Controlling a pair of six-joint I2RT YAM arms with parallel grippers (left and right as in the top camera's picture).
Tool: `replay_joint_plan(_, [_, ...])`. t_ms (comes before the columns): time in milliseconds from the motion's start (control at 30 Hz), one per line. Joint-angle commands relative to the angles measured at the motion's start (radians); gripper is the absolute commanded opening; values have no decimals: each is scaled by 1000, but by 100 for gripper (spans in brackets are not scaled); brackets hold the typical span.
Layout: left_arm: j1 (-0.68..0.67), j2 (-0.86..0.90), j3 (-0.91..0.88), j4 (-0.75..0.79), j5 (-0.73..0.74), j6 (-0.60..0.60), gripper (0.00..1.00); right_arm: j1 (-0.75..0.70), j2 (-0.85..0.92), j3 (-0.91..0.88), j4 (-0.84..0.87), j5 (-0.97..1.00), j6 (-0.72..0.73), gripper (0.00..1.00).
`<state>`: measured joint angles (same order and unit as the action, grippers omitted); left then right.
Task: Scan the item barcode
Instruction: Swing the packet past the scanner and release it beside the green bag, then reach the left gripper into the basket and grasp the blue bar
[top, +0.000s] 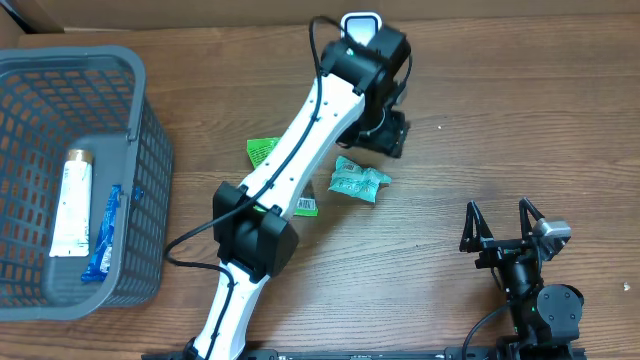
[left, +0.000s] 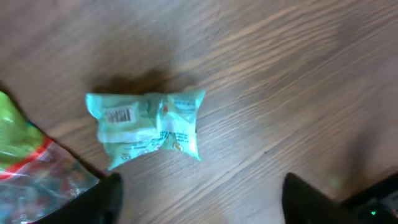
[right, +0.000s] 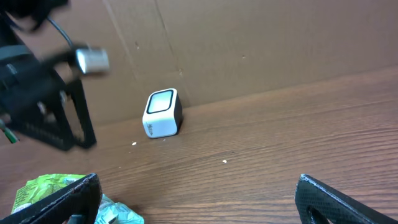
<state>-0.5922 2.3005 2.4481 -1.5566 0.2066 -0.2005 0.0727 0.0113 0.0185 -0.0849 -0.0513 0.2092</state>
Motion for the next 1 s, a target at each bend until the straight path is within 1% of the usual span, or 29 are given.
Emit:
replay_joint_plan(0, [23, -6, 171, -65, -8, 48, 79, 3, -7, -11, 4, 6, 0, 100])
replay_joint_plan(100, [56, -8, 315, -133, -18, 51, 79, 3, -7, -11, 4, 6, 0, 100])
replay_joint_plan(167, [82, -31, 365, -133, -10, 51, 83, 3, -7, -11, 4, 6, 0, 100])
replay_joint_plan(233, [116, -71, 397, -133, -10, 51, 84, 3, -7, -11, 4, 6, 0, 100])
replay_joint_plan(400, [227, -201, 398, -133, -14, 83, 84, 3, -7, -11, 4, 6, 0, 100])
replay_joint_plan(533, [363, -316, 393, -133, -32, 100, 84, 3, -7, -11, 4, 6, 0, 100])
replay_joint_plan(633, [472, -390, 369, -133, -52, 97, 84, 3, -7, -11, 4, 6, 0, 100])
replay_joint_plan(767, [646, -493, 278, -133, -108, 78, 82, 3, -7, -11, 4, 6, 0, 100])
replay_joint_plan(833, [748, -546, 194, -133, -150, 50, 82, 3, -7, -11, 4, 6, 0, 100])
replay_joint_plan(900, [841, -583, 112, -133, -183, 21, 79, 3, -7, -11, 4, 6, 0, 100])
replay_joint_plan(967, [929, -610, 34, -133, -205, 11, 79, 3, -7, -11, 4, 6, 0, 100])
